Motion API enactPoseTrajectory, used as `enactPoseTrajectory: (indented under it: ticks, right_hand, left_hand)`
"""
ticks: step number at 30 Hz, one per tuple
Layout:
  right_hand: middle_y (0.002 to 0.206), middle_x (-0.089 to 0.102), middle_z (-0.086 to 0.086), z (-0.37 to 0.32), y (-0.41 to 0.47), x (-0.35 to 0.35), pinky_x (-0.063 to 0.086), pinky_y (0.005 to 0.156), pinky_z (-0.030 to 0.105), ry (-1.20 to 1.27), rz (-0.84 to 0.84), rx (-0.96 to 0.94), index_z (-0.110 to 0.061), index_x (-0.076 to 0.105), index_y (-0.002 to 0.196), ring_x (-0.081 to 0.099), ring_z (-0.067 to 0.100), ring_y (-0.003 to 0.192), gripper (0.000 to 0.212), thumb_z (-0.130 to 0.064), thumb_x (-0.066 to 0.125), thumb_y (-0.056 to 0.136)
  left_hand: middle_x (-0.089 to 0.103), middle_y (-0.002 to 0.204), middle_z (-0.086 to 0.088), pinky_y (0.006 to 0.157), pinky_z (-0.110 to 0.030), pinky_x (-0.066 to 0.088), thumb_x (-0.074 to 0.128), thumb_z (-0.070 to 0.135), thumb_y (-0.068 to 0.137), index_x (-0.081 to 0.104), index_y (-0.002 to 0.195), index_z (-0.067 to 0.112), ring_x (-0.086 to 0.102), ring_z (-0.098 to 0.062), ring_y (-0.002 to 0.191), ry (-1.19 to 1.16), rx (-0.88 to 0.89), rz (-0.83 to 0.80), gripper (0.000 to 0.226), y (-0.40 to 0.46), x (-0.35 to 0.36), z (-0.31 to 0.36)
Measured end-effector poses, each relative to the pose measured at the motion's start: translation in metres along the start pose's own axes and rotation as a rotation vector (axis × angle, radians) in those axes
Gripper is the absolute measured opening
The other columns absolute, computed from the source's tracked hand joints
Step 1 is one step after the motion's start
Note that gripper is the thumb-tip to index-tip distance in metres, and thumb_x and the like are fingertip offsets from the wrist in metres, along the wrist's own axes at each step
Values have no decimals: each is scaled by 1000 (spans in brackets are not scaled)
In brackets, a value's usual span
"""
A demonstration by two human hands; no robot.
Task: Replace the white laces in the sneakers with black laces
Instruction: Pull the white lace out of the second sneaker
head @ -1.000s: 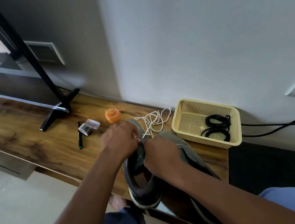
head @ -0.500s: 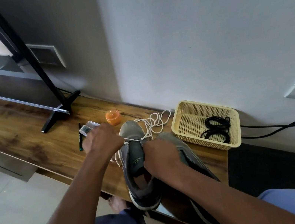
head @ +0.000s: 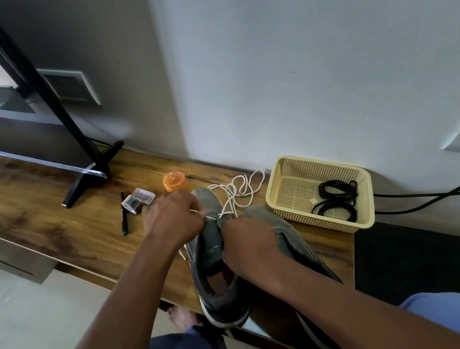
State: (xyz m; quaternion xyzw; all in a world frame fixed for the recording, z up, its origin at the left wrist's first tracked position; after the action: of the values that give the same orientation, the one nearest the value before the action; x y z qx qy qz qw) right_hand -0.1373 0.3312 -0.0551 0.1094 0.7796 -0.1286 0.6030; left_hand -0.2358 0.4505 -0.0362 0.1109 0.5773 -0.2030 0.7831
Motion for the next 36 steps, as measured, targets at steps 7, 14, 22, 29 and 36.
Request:
enactPoseTrajectory:
  ticks: [7,14,22,29,36]
  right_hand:
    - [103,73,7,1,2,4,43,65,33,19,7,20,-14,71,107,71,30,95,16,-14,59,96]
    - [103,73,7,1,2,3,43,66,33,6,20,1,-15,71,106,71,31,95,17,-15,56,97]
    - [108,72,8,2,1,1,42,68,34,-2,-3,-4,-13,71,110,70,33,101,20,-13,56,97]
    - [110,72,6,0,3,4,43,69,33,-2,-6,2,-16,70,114,70,29,101,20,-16,59,97]
    - [109,72,8,0,2,4,41,69,33,-10,25,-13,-14,71,111,70,32,100,20,-15,56,97]
  left_hand:
    - [68,120,-2,95,-46,41,55,30,90,71,111,29,58,-29,107,54,-238,71,26,2,-18,-30]
    - [71,114,16,102,-44,46,76,49,85,72,112,43,64,-16,110,110,55,-132,28,-2,8,8]
    - [62,92,10,96,-42,41,72,43,91,73,93,32,58,-17,89,124,5,-18,11,-2,8,7]
    - [63,100,-2,82,-43,33,65,27,87,71,100,25,56,-25,92,194,-254,217,14,-1,-14,-23]
    - [69,116,15,102,-46,43,71,41,86,68,110,41,60,-18,115,92,62,-84,24,-2,13,10]
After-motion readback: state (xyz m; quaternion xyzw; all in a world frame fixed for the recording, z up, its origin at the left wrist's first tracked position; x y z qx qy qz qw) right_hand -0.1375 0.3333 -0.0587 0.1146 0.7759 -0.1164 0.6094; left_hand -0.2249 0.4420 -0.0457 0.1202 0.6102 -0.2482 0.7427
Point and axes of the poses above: each hand's wrist, its own y-axis towards the middle knuckle, its own x-axis out of the palm, z = x × y, the point moved 4 cm from there along y, towards the middle knuckle
